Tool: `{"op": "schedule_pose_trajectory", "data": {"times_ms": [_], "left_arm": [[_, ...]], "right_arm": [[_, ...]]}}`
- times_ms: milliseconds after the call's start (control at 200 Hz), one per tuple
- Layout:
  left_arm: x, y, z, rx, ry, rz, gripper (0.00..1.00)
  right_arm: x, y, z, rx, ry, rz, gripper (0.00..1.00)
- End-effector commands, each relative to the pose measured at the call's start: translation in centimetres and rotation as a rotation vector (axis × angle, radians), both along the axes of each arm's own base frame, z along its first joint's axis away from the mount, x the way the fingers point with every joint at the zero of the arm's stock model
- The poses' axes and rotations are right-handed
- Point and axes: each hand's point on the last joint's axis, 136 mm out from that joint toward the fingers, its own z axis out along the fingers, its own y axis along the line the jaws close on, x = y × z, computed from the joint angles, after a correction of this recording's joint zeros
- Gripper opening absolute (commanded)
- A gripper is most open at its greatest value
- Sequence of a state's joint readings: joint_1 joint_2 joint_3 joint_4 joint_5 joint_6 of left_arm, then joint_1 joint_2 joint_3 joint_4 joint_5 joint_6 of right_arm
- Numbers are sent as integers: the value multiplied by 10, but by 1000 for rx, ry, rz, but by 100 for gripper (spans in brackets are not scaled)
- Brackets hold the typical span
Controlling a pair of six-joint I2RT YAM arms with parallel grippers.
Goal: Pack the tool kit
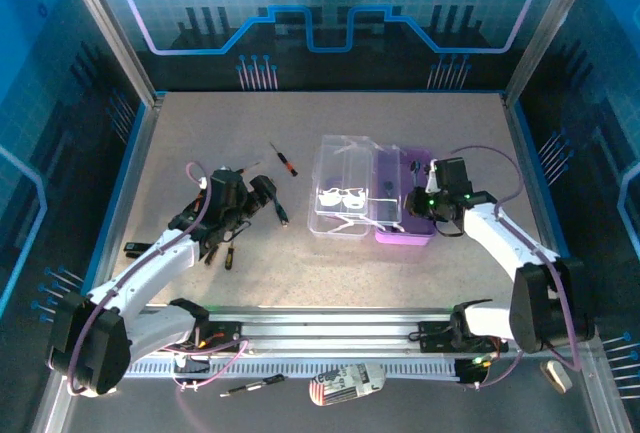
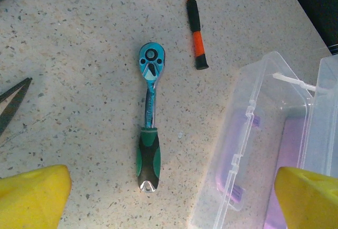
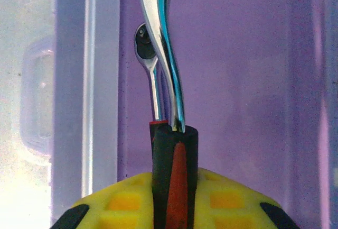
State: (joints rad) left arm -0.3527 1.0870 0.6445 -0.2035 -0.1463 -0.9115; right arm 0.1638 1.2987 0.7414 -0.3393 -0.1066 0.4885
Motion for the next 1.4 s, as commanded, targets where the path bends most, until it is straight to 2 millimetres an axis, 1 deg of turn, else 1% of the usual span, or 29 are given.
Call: {"op": "schedule_pose_trajectory", "data": {"times_ms": [0,190,405,560,830,970,1066,1181,1286,1396], "left_arm": [[5,-4,7,-31,-11,-3,99],[3,-6,4,-41,-1,-11,99],[5,-7,4,-40,-2,-12,99],[6,-8,4,-41,2,-18,99],[6,-8,4,-42,3,-20,99],[6,-10,5,-47,3,-26,99],[6,-9,7,-47,2,-25,99],[6,-9,8,-48,-2,-26,99],[6,-10,10,-50,-5,-28,99],[7,-10,9,-49,-3,-29,99]], "right_arm": [[11,6,-1,37,-21,22,18],[11,7,-17,41,34,20,18],[10,7,-29,34,85,21,19],[11,8,-35,29,112,25,20],[10,9,-39,36,137,25,27],[10,9,-34,34,129,25,27],[11,5,-26,17,111,12,27],[11,-4,-14,-18,79,-23,26],[11,-14,-3,-61,50,-64,23],[11,-20,10,-80,2,-86,23]]}}
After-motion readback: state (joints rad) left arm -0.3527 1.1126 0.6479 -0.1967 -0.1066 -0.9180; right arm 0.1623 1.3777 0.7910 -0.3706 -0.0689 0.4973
